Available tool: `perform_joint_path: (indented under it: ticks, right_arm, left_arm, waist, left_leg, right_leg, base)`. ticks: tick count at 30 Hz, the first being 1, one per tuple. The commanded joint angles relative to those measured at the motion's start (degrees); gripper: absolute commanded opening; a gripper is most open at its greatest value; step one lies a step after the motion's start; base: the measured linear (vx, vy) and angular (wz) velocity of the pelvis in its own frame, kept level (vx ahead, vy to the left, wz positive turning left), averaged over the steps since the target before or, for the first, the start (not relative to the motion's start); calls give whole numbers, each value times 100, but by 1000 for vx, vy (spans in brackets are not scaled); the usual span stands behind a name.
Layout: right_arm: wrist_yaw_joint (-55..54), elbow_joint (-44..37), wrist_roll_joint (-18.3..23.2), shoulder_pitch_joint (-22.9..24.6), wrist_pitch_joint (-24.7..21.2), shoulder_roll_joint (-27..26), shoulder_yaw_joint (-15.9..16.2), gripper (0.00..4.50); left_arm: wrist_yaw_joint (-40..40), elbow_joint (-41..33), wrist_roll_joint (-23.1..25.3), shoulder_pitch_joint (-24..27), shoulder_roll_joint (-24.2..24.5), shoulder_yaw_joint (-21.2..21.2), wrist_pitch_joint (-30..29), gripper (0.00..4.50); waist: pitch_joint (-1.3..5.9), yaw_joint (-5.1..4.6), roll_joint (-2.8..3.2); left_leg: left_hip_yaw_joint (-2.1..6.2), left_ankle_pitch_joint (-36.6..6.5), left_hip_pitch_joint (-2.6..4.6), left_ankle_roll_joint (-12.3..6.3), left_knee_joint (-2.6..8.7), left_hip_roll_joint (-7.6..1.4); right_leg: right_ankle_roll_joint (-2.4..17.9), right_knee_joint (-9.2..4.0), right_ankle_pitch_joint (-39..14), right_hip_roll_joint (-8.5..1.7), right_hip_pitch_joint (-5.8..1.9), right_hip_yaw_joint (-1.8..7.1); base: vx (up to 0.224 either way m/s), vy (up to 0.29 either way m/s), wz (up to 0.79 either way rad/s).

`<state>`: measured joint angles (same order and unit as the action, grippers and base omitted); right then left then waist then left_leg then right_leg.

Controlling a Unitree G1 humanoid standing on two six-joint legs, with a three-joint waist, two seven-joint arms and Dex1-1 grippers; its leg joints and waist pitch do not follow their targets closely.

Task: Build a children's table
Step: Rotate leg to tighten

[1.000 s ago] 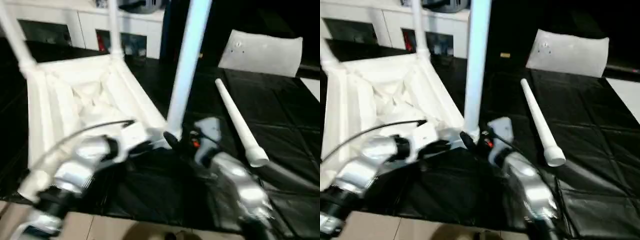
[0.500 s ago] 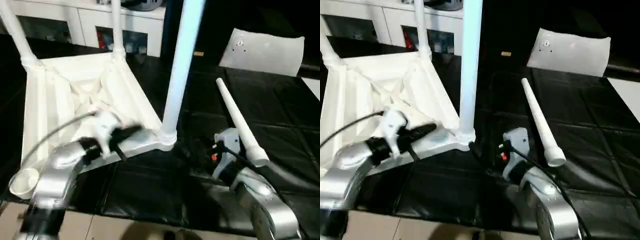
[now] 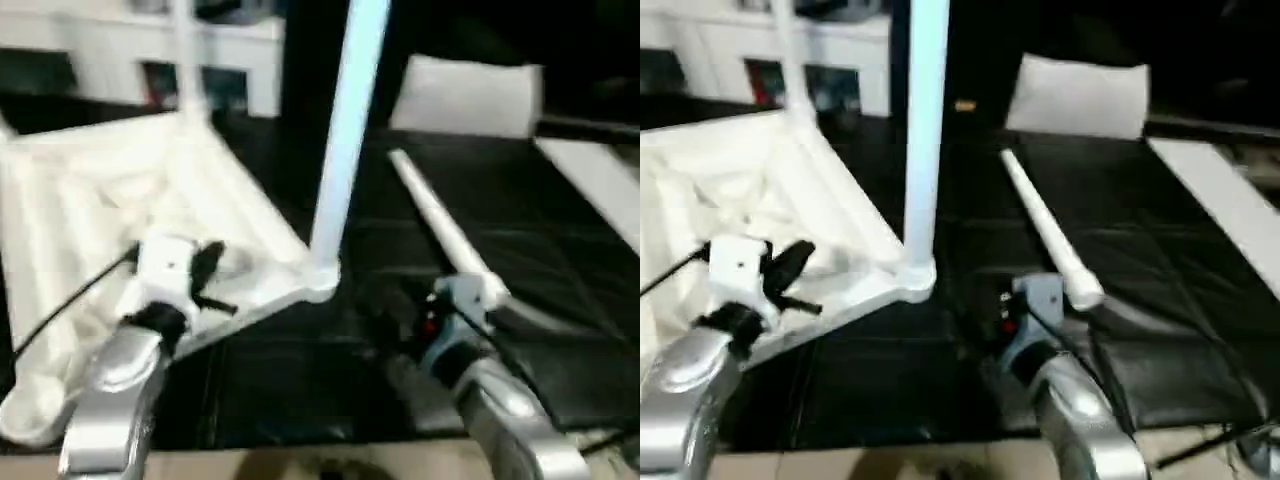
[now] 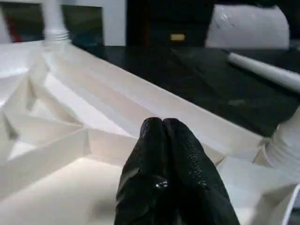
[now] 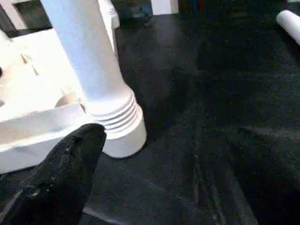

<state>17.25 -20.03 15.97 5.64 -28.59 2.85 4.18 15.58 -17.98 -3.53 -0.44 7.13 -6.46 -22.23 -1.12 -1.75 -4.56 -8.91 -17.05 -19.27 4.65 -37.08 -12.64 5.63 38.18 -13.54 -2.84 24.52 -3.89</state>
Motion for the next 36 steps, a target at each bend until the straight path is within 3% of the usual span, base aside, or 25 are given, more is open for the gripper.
perform_joint_path:
  ticks: [1,2,3,4,5,6,7,8,10,13,14,16,18,19,20,23,25,29,31,32,36]
  right_arm:
    - [-43,-44,-22,-26,-74,121,-99,443]
    - [-43,-44,-22,-26,-74,121,-99,443]
    - [30,11,-65,-89,-48,232,-85,443]
    - [52,27,-72,-108,-39,258,-85,443]
    - [92,50,-76,-132,-18,295,-86,443]
    - [122,75,-87,-158,0,319,-89,443]
    - [184,100,-115,-178,69,367,-75,443]
    - [249,136,-143,-207,133,423,-59,443]
    - [356,192,-188,-250,229,529,-20,448]
    - [501,281,-190,-330,314,651,12,448]
    - [563,348,-172,-398,306,710,7,448]
    - [650,461,-161,-504,307,800,29,448]
    - [741,578,-212,-605,333,890,85,448]
    - [772,617,-231,-637,343,919,105,448]
    - [873,701,-274,-715,373,990,163,448]
    - [1103,873,-333,-867,456,1130,274,448]
    - [1169,923,-363,-912,476,1184,303,448]
    - [1247,970,-346,-934,501,1261,331,448]
    - [1281,993,-347,-941,529,1295,352,448]
    - [1303,1002,-349,-942,542,1314,361,450]
    - [1381,983,-350,-931,526,1354,370,450]
  left_arm:
    - [-87,-180,27,60,-69,147,-205,0]
    - [-87,-180,27,60,-69,147,-205,0]
    - [-83,-247,48,94,1,232,-352,0]
    - [-78,-259,38,98,19,252,-400,0]
    - [-65,-270,20,99,50,277,-479,0]
    - [-60,-270,32,87,82,310,-552,0]
    - [27,-270,71,91,178,394,-573,0]
    - [158,-246,108,85,293,492,-569,0]
    - [436,-215,94,73,474,632,-565,20]
    - [831,-162,-3,5,713,754,-570,20]
    - [1042,-59,-70,-120,843,798,-613,20]
    - [1267,143,-76,-346,1036,901,-642,20]
    - [1483,369,-77,-583,1206,1025,-703,20]
    - [1560,443,-77,-660,1263,1070,-721,20]
    - [1736,633,-41,-853,1398,1196,-794,20]
    - [2192,1080,-70,-1313,1611,1349,-871,20]
    - [2486,1337,-188,-1588,1695,1387,-963,20]
    - [2856,1681,-480,-1948,1763,1414,-1272,20]
    - [2953,1867,-458,-2089,1809,1475,-1233,20]
    - [3038,1962,-425,-2156,1843,1526,-1192,43]
    - [3158,2283,-375,-2417,1896,1628,-1377,59]
  waist:
    - [435,-30,-21]
    - [345,178,4]
    - [251,261,-96]
    - [203,273,-68]
    - [183,285,-43]
    - [167,286,-14]
    - [123,291,40]
    - [92,319,65]
    - [17,358,63]
    - [-8,377,79]
    - [-4,376,73]
    - [21,365,126]
    - [42,371,135]
    - [43,374,128]
    - [48,379,145]
    - [99,375,136]
    - [126,394,133]
    - [149,402,121]
    - [151,398,134]
    - [145,402,133]
    - [125,407,149]
  left_leg:
    - [59,3045,-106,-2559,-24,306]
    - [69,2114,-402,-2229,-84,428]
    - [113,1145,-345,-1224,108,258]
    - [63,980,-314,-606,314,313]
    - [48,793,-235,-464,389,285]
    - [40,582,-164,-391,443,234]
    - [59,123,-158,-238,576,111]
    - [47,-117,-116,-179,605,83]
    - [69,-840,-31,-27,673,48]
    - [98,-1172,20,85,698,47]
    - [110,-1158,9,93,715,32]
    - [134,-1067,-15,119,758,-8]
    - [122,-999,-2,106,757,-5]
    - [121,-958,-40,112,765,-7]
    - [119,-953,-31,135,764,-14]
    - [99,-553,-68,147,746,3]
    - [68,-85,-82,137,707,8]
    - [48,205,-83,123,687,8]
    - [35,246,-77,96,681,12]
    - [33,206,-68,85,684,10]
    - [24,-65,-48,96,698,-6]
  right_leg:
    - [1163,-273,2275,-492,-461,392]
    - [1434,-528,2623,-822,-639,616]
    - [1332,-588,2651,-848,-593,554]
    - [857,-543,2034,-494,-637,394]
    - [662,-584,1605,-391,-601,372]
    - [511,-606,1171,-350,-565,365]
    - [146,-701,-129,-341,-587,333]
    - [28,-750,-662,-337,-538,323]
    - [-444,-893,-2482,-336,-420,302]
    - [-615,-953,-3042,-332,-328,295]
    - [-587,-936,-2953,-338,-338,300]
    - [-377,-875,-2340,-338,-371,304]
    - [-209,-824,-1902,-334,-361,327]
    - [-151,-821,-1874,-343,-397,322]
    - [-111,-809,-1839,-357,-390,329]
    - [59,-746,-1241,-369,-440,341]
    - [261,-677,-531,-385,-481,355]
    - [479,-605,-55,-389,-531,358]
    - [548,-606,32,-385,-539,357]
    - [546,-622,-24,-389,-535,355]
    - [483,-666,-536,-402,-518,361]
  base:
    - [23,-78,-14]
    - [-7,-89,1]
    - [-31,-100,5]
    - [-31,-100,5]
    - [-46,-116,4]
    - [-79,-83,2]
    - [-79,-83,2]
    - [-101,-52,-3]
    - [-103,-25,0]
    - [-85,4,2]
    - [-61,16,5]
    - [0,0,0]
    - [0,0,0]
    - [0,0,0]
    - [0,0,0]
    - [0,0,0]
    - [0,0,0]
    - [0,0,0]
    - [0,0,0]
    - [0,0,0]
    - [0,0,0]
